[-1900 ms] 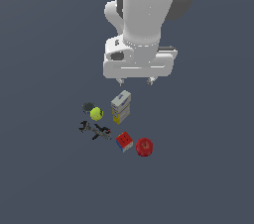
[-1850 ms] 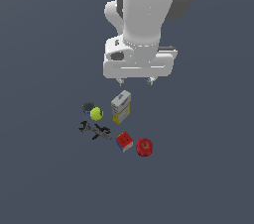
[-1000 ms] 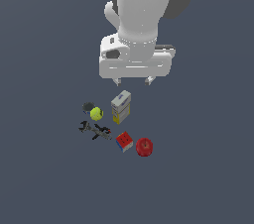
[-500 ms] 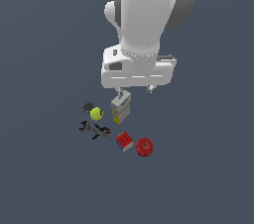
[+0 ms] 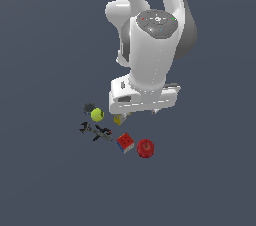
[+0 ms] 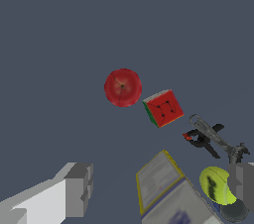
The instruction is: Pick up a designated object from a clutter of objects.
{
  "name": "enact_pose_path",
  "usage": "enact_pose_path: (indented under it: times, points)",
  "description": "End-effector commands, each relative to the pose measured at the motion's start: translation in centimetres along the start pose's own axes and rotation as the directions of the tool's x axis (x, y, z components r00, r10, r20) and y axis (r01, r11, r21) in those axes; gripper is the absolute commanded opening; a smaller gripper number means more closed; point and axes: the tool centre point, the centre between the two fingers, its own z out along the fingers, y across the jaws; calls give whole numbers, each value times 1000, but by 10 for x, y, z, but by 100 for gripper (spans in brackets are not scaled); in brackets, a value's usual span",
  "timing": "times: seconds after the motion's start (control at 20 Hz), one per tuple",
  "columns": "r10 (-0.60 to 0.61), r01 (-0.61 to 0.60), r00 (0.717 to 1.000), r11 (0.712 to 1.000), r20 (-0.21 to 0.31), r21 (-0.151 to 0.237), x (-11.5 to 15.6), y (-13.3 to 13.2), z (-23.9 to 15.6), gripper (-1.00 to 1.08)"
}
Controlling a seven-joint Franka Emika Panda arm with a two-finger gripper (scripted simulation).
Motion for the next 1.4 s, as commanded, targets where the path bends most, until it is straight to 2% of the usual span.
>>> enact_pose_path:
  times: [0.0,0.3,0.65,1.35]
  points:
    - [-19,19,1000,1000,-2,2,13,-4,21,100]
    - [-60,60,998,998,-6,9,40,-13,71,100]
    - [-90,91,996,996,-11,17,57,-22,113,100]
    - [-103,103,995,994,-12,21,63,-26,139,100]
